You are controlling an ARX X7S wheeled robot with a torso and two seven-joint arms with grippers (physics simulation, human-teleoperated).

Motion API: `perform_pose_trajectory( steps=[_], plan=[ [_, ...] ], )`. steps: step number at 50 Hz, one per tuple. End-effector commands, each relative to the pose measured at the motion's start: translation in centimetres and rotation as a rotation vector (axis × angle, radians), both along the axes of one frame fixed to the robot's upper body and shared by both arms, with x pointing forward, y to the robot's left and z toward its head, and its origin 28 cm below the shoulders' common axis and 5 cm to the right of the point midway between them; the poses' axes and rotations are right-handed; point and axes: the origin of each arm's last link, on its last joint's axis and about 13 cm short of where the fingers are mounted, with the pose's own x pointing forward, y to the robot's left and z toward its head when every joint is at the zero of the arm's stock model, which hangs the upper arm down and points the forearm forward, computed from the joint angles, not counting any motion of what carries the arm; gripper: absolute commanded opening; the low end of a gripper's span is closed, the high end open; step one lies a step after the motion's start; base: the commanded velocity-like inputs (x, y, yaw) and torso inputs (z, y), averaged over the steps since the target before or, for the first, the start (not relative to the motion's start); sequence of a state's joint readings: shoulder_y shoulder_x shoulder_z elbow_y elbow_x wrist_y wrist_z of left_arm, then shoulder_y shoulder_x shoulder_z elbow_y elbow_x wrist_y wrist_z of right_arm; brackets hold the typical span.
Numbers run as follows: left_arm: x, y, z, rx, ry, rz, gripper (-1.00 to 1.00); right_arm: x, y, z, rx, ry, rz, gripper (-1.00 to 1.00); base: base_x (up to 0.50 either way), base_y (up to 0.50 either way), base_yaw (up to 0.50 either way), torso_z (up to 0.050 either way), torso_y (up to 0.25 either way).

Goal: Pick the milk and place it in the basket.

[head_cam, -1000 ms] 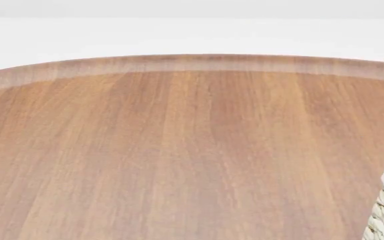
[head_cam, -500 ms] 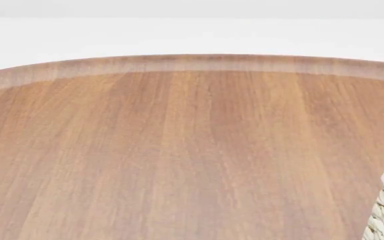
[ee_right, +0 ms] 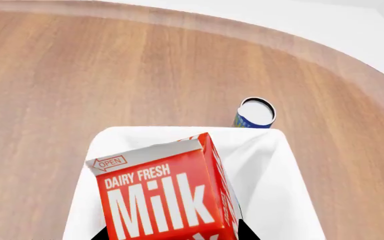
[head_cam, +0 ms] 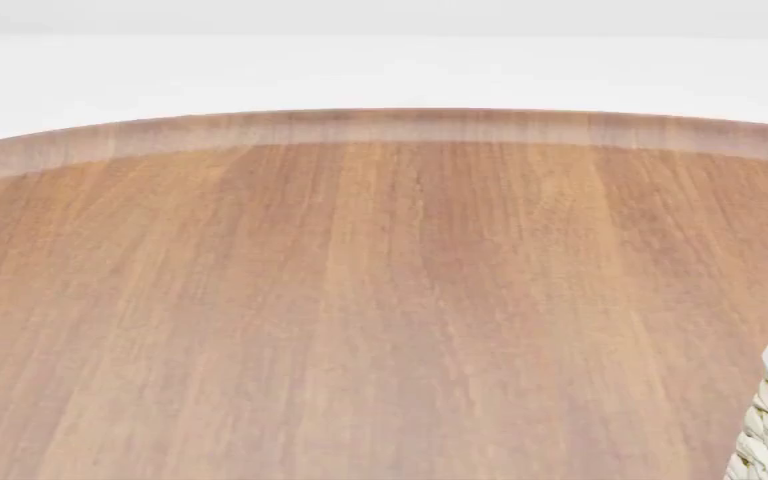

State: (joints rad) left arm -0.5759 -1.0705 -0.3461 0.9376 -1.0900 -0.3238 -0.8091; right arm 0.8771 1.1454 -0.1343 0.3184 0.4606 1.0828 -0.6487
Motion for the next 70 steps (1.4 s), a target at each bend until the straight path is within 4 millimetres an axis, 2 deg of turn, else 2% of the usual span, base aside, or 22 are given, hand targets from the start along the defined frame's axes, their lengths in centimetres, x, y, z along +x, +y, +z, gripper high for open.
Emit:
perform_pose_trajectory(
  steps=[1, 30, 42, 70],
  plan=[
    [-0.09, 0.16, 0.09, -0.001, -0.025, -0.003, 1.0, 1.01, -0.02, -0.11, 0.011, -0.028, -0.014, -1.0, 0.0, 0.0, 0.0, 0.0, 0.01],
    [-0.05, 0.11, 0.13, 0.022, -0.015, 0.03, 1.0, 0.6, -0.27, -0.08, 0.007, -0.028, -0.031, -1.0, 0.0, 0.0, 0.0, 0.001, 0.001],
    [-0.12, 0.04, 0.21, 0.035, -0.027, 0.028, 1.0, 0.6, -0.4, 0.05, 0.005, -0.05, -0.051, -1.0, 0.0, 0.0, 0.0, 0.0, -0.231],
    [-0.39, 0.09, 0.17, 0.025, -0.042, 0.01, 1.0, 0.65, -0.65, -0.01, -0.007, -0.086, -0.095, -1.0, 0.0, 0.0, 0.0, 0.0, -0.019]
  ],
)
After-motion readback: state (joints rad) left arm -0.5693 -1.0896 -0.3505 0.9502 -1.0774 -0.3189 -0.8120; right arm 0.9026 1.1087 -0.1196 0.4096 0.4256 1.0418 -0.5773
